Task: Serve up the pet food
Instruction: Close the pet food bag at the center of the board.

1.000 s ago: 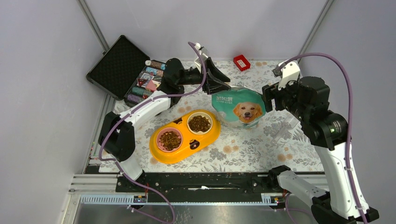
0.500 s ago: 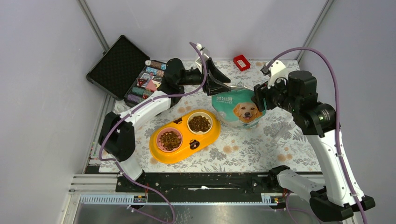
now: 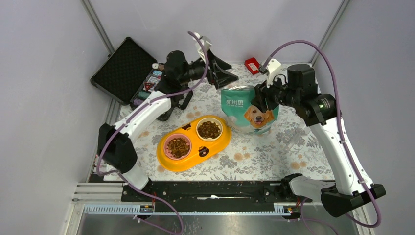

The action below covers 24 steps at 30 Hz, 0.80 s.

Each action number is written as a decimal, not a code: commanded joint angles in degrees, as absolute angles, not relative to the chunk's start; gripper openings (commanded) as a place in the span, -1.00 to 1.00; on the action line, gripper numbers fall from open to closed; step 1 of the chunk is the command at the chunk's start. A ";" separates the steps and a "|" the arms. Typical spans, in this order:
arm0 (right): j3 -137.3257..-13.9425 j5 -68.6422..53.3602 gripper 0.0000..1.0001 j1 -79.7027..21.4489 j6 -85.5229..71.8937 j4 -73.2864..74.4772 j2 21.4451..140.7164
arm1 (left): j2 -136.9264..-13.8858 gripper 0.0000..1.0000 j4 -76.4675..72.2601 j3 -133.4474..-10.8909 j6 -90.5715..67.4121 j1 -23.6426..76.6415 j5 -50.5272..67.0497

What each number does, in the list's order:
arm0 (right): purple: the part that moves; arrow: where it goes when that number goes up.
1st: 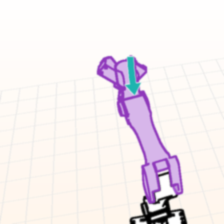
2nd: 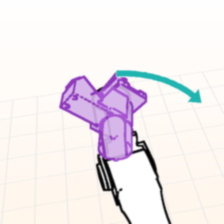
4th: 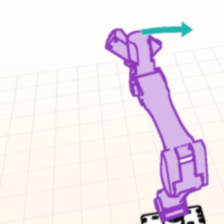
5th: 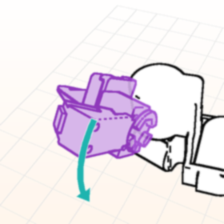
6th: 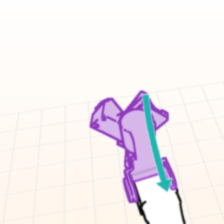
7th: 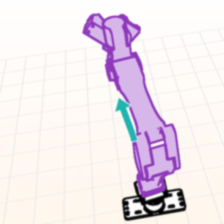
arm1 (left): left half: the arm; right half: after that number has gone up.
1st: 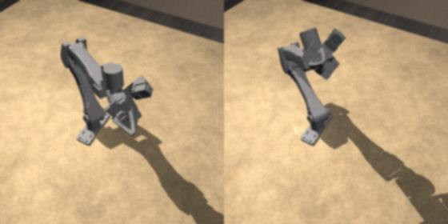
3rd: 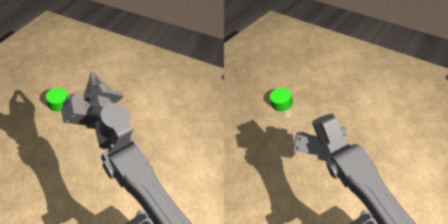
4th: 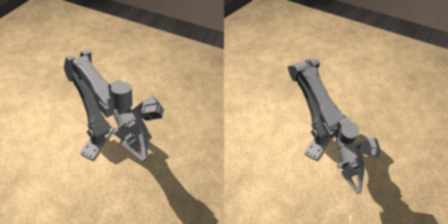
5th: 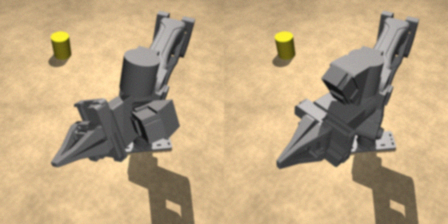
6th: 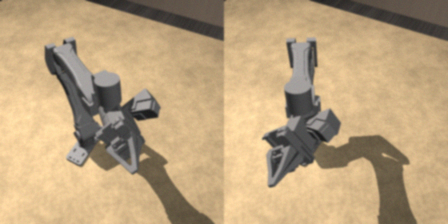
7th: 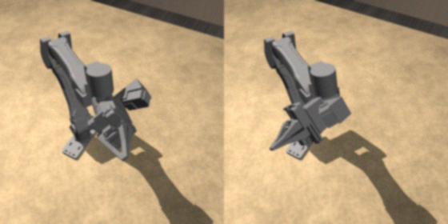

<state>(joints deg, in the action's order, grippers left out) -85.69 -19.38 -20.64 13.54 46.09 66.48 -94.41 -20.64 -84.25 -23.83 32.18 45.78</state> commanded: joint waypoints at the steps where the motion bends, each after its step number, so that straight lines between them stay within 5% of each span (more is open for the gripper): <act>1: -90.08 -20.53 0.11 -24.33 18.32 46.84 68.70 | -88.34 0.66 -16.45 -88.15 -23.47 28.26 38.45; 18: -99.33 -19.66 0.23 -25.43 24.49 53.27 74.34 | -78.42 0.57 -15.54 -78.47 -23.73 23.47 39.53; 24: -99.20 -19.06 0.30 -25.49 23.12 52.66 73.53 | -78.32 0.70 -7.63 -77.01 -12.10 24.60 51.50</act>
